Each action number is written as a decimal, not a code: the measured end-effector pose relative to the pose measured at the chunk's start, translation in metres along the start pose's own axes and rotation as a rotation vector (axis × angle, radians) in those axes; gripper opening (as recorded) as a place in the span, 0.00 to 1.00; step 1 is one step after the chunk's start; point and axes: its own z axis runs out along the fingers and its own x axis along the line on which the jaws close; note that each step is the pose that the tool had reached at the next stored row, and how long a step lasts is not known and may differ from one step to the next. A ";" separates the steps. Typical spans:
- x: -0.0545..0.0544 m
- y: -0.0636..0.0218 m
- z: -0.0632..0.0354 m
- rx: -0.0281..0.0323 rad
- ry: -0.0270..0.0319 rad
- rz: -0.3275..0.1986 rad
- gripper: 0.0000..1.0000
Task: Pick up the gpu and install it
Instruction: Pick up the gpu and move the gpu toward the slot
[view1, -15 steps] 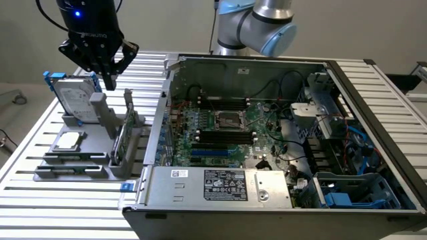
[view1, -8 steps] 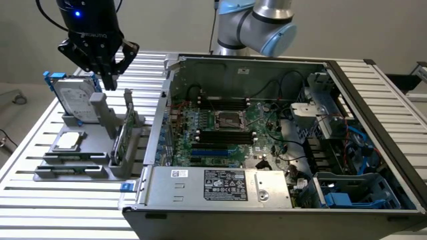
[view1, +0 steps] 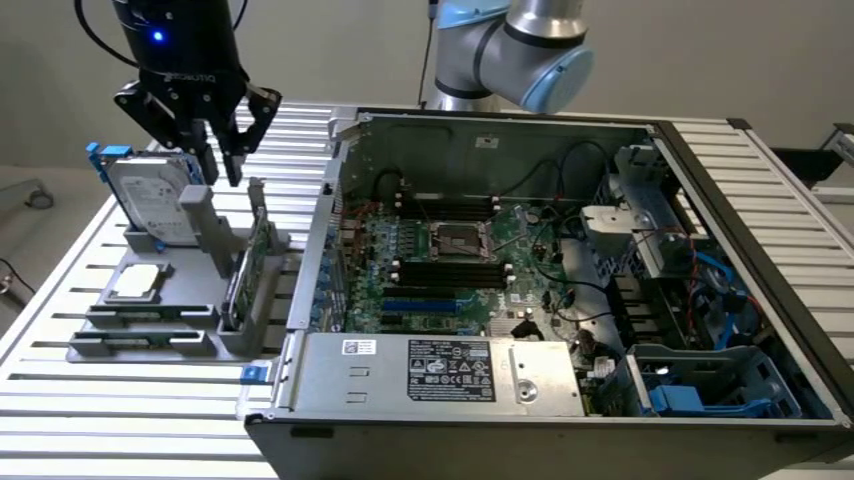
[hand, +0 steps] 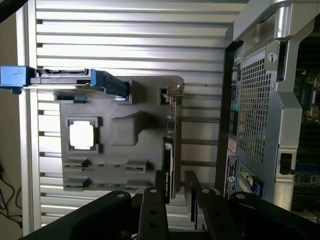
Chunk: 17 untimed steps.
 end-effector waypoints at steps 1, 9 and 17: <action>0.000 -0.0002 0.0019 -0.0001 -0.0001 0.000 0.30; -0.001 -0.0011 0.0165 0.0000 0.0000 0.000 0.30; -0.002 -0.0011 0.0310 0.0002 -0.0001 -0.005 0.30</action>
